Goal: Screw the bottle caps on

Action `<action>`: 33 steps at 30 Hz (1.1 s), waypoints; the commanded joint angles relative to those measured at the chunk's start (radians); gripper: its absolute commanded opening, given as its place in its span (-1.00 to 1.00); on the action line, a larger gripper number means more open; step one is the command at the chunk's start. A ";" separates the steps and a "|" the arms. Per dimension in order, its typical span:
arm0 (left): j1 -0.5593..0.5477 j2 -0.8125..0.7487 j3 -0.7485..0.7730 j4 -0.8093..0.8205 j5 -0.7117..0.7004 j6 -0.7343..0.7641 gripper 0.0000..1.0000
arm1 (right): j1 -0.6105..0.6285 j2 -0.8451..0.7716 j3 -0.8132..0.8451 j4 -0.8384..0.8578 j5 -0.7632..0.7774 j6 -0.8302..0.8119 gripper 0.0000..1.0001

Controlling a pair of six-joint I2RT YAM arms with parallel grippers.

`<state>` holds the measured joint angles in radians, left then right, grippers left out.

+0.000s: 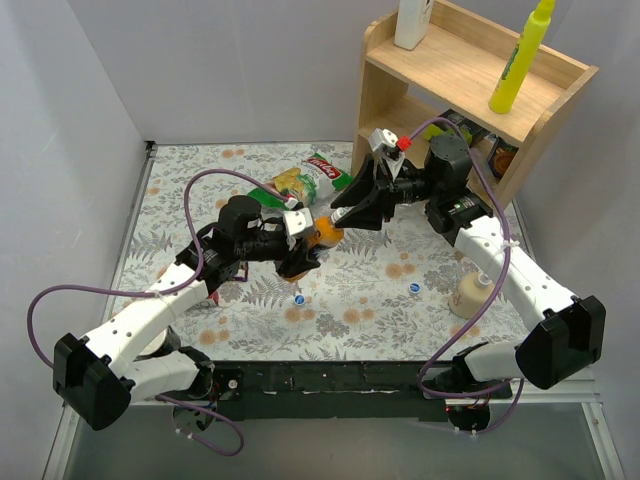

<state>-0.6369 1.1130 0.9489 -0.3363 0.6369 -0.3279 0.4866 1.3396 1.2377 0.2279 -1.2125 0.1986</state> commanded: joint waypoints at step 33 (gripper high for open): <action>0.008 -0.160 -0.073 -0.139 -0.704 0.005 0.96 | 0.093 0.277 0.423 -0.369 0.387 -0.324 -0.97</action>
<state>-0.6655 1.0477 0.9009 -0.2703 0.1638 -0.4255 0.5774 1.5143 1.5234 -0.1070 -0.8387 -0.0292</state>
